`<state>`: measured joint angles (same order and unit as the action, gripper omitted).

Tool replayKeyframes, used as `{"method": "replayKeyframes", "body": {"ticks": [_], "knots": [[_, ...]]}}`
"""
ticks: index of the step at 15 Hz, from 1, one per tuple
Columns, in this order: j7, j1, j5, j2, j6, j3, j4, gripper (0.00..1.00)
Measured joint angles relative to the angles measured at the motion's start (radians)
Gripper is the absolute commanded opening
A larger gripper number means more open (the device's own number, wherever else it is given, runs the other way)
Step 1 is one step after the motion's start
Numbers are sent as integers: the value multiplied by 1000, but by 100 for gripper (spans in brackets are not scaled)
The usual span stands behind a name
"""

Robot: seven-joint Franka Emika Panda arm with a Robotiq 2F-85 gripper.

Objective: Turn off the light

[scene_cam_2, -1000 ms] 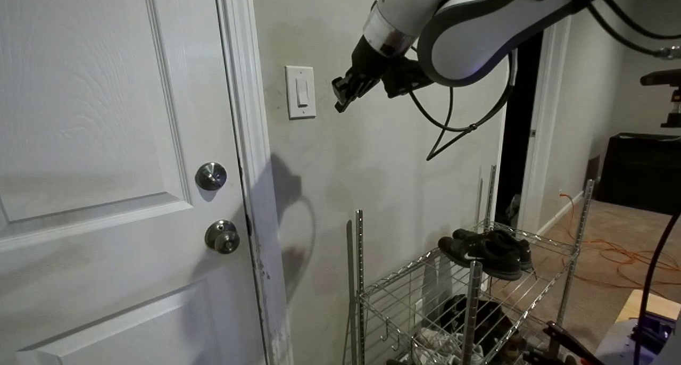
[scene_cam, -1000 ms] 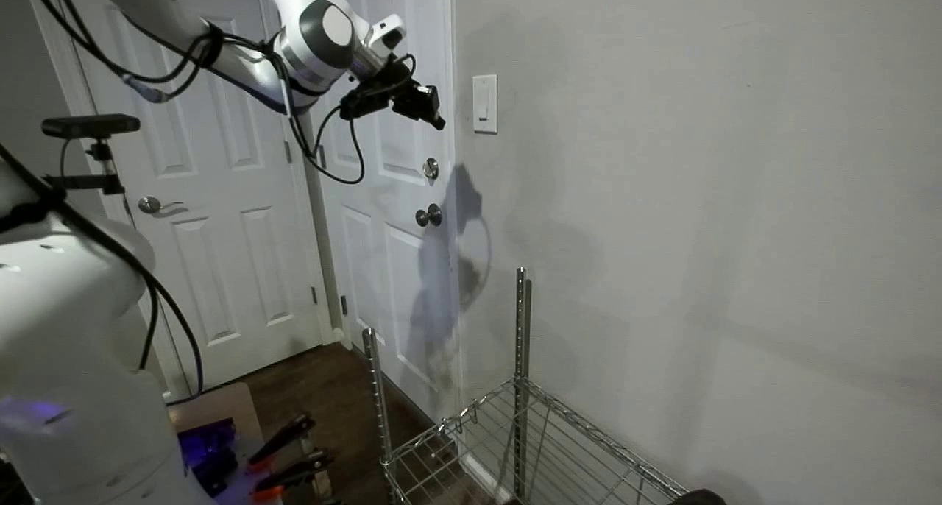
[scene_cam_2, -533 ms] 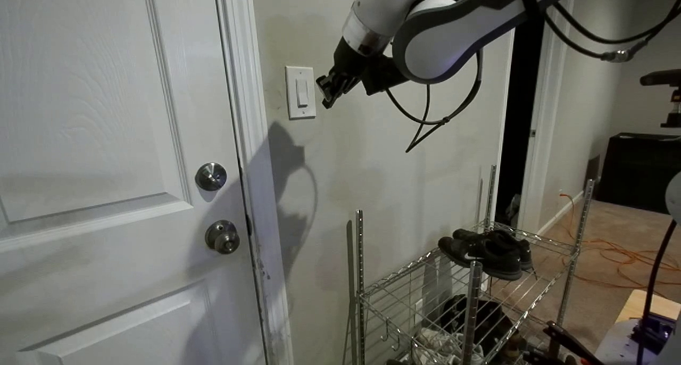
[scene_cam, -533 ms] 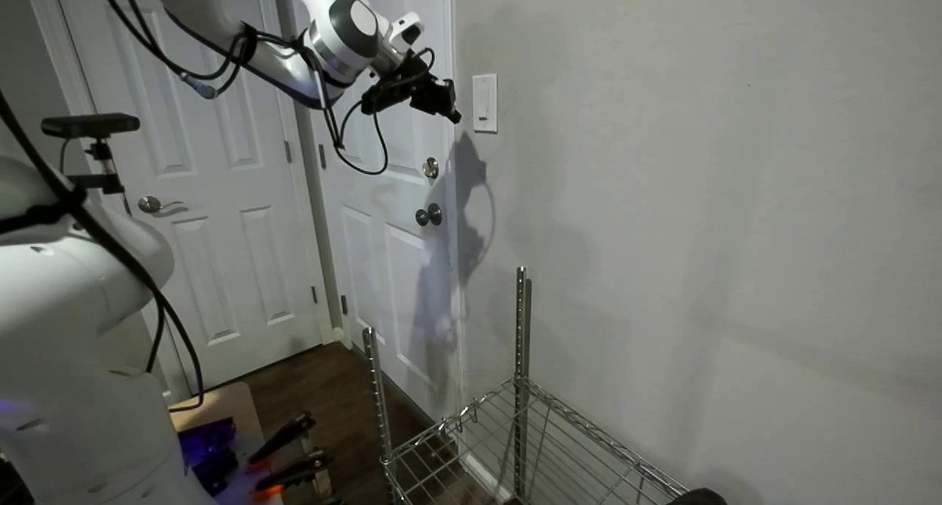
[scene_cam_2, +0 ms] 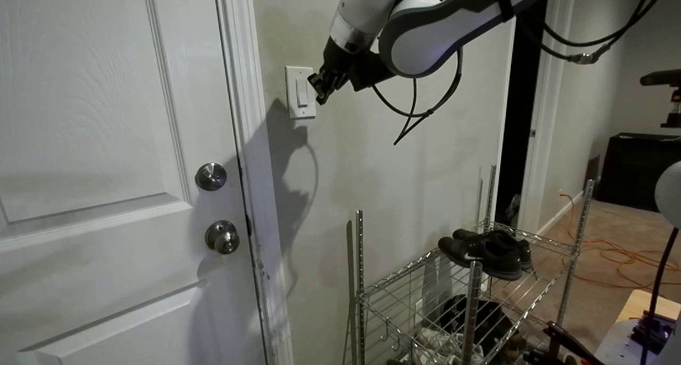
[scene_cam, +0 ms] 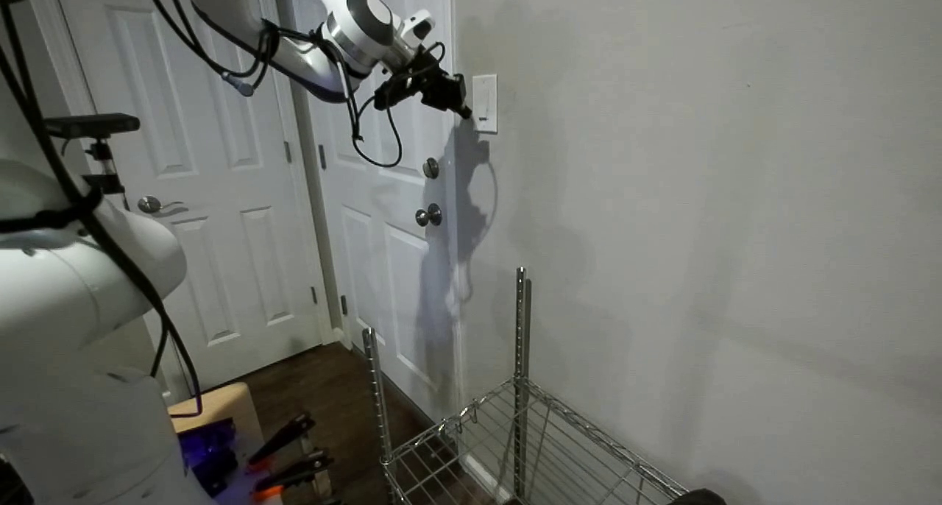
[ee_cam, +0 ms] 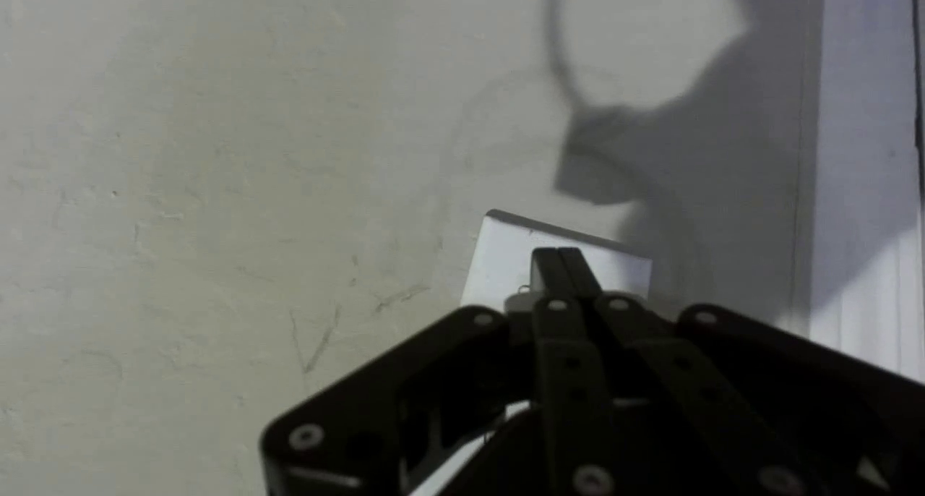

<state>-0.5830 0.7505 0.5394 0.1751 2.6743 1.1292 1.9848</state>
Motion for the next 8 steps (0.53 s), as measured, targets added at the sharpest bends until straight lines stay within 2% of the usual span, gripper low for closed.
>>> {"method": "replayKeyframes", "body": {"ticks": [8], "knots": [[-77,122,104,-59,-60,170,-63,0]]}}
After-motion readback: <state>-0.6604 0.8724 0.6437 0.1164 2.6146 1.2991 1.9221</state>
